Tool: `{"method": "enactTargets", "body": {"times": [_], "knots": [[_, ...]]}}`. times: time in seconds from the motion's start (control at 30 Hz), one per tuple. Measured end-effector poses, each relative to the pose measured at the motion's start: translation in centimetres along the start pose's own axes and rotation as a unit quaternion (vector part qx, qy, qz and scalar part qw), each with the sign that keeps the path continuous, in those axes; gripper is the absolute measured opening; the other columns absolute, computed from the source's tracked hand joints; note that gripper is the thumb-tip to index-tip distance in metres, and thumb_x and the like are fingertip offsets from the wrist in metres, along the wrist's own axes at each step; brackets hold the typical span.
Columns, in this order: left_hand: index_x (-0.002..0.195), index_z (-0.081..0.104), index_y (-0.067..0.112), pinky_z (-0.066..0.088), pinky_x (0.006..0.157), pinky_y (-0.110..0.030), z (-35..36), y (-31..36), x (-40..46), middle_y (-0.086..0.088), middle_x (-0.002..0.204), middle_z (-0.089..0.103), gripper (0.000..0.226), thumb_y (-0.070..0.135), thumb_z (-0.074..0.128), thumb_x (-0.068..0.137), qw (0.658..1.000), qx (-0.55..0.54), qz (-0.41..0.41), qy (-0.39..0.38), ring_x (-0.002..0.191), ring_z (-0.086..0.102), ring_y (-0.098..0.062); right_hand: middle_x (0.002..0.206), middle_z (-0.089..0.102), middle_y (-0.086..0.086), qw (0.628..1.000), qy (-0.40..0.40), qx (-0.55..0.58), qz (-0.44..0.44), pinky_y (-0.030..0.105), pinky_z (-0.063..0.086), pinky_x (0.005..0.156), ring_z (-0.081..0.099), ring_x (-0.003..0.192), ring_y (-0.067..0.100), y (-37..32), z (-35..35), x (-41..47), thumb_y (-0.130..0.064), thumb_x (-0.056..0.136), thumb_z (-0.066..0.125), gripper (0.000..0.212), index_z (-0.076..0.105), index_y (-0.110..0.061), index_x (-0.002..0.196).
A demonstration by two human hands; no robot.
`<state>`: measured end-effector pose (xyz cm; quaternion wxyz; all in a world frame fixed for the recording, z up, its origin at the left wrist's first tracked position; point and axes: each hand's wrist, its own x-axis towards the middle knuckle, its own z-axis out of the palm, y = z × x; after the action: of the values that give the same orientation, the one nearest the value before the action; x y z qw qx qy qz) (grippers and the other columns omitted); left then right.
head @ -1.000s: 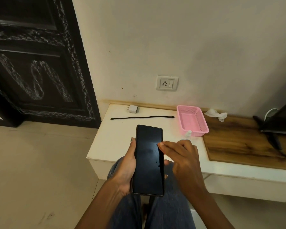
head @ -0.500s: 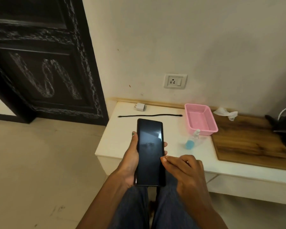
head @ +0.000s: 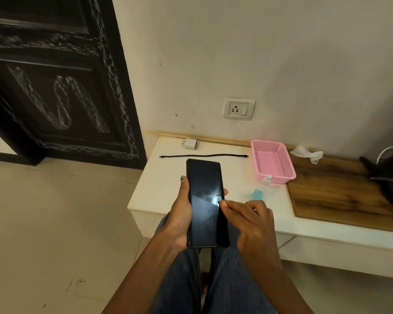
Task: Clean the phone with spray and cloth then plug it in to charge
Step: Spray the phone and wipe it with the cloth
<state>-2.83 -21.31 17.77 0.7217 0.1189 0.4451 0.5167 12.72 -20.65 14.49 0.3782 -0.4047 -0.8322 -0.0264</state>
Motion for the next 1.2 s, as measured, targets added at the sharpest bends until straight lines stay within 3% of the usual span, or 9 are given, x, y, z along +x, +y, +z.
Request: {"method": "enactTargets", "body": {"times": [0.07, 0.33, 0.5, 0.6, 0.77, 0.93, 1.03, 1.2], "knots": [[0.087, 0.079, 0.011, 0.045, 0.097, -0.040, -0.3, -0.2, 0.4, -0.013, 0.103, 0.071, 0.083, 0.072, 0.023, 0.086, 0.999, -0.034, 0.013, 0.009, 0.093, 0.062, -0.025, 0.105, 0.068, -0.002, 1.000, -0.017, 0.000, -0.001, 0.025, 0.032, 0.069, 0.044, 0.087, 0.015, -0.5, -0.4, -1.4, -0.004, 0.083, 0.042, 0.037, 0.068, -0.008, 0.110], [0.087, 0.079, 0.010, 0.046, 0.094, -0.039, 0.1, -0.2, 0.8, -0.013, 0.102, 0.070, 0.085, 0.073, 0.022, 0.086, 0.999, -0.049, 0.012, 0.002, 0.092, 0.063, -0.025, 0.107, 0.068, 0.001, 1.000, -0.023, -0.020, 0.001, 0.025, 0.030, 0.070, 0.043, 0.088, 0.018, -0.2, -0.7, -0.4, -0.008, 0.086, 0.037, 0.038, 0.068, -0.006, 0.110], [0.067, 0.079, 0.018, 0.058, 0.061, -0.030, 0.8, -0.4, -0.2, -0.011, 0.078, 0.075, 0.079, 0.070, 0.024, 0.088, 1.000, 0.016, 0.001, 0.021, 0.065, 0.072, -0.022, 0.103, 0.069, 0.006, 1.000, 0.004, -0.009, 0.005, 0.028, 0.034, 0.069, 0.044, 0.089, 0.019, 0.5, 0.1, 2.6, -0.009, 0.081, 0.038, 0.040, 0.068, -0.004, 0.107], [0.078, 0.077, 0.015, 0.055, 0.072, -0.036, 0.5, -0.2, -0.1, -0.013, 0.081, 0.075, 0.074, 0.070, 0.028, 0.088, 0.999, 0.014, 0.008, 0.034, 0.068, 0.071, -0.025, 0.101, 0.069, 0.006, 1.000, 0.013, 0.004, 0.007, 0.034, 0.043, 0.066, 0.044, 0.088, 0.019, 0.5, 0.4, 2.9, 0.003, 0.074, 0.051, 0.038, 0.068, -0.004, 0.107], [0.094, 0.077, 0.007, 0.049, 0.088, -0.039, 0.0, -0.1, 0.2, -0.015, 0.105, 0.070, 0.085, 0.072, 0.023, 0.087, 0.999, -0.033, 0.008, 0.004, 0.090, 0.064, -0.027, 0.101, 0.069, 0.000, 0.999, -0.011, 0.027, 0.012, 0.025, 0.033, 0.070, 0.046, 0.088, 0.015, -0.1, 0.1, 0.5, 0.009, 0.069, 0.059, 0.043, 0.068, -0.007, 0.108], [0.088, 0.078, 0.007, 0.051, 0.083, -0.043, -0.3, 0.2, 0.8, -0.015, 0.102, 0.070, 0.086, 0.073, 0.024, 0.086, 0.996, -0.080, 0.033, 0.004, 0.085, 0.064, -0.025, 0.103, 0.068, -0.004, 0.999, -0.032, 0.032, 0.011, 0.025, 0.034, 0.073, 0.046, 0.088, 0.013, -1.0, -0.7, -2.9, -0.004, 0.080, 0.045, 0.037, 0.069, -0.010, 0.108], [0.097, 0.076, 0.005, 0.052, 0.084, -0.042, -0.3, 0.3, 0.7, -0.015, 0.107, 0.070, 0.086, 0.074, 0.026, 0.085, 0.996, -0.077, 0.038, 0.003, 0.086, 0.065, -0.025, 0.104, 0.069, -0.002, 0.999, -0.019, 0.037, 0.009, 0.029, 0.037, 0.074, 0.046, 0.089, 0.013, -1.3, -0.9, -4.3, -0.003, 0.079, 0.045, 0.037, 0.069, -0.009, 0.108], [0.087, 0.079, 0.009, 0.051, 0.086, -0.043, 0.4, 0.1, 0.7, -0.013, 0.106, 0.071, 0.085, 0.074, 0.024, 0.086, 0.996, -0.090, 0.030, -0.005, 0.092, 0.064, -0.026, 0.102, 0.070, 0.002, 1.000, -0.002, 0.001, 0.024, 0.028, 0.035, 0.071, 0.046, 0.089, 0.015, -1.5, -1.4, -3.8, -0.003, 0.080, 0.042, 0.037, 0.070, -0.006, 0.105]]}}
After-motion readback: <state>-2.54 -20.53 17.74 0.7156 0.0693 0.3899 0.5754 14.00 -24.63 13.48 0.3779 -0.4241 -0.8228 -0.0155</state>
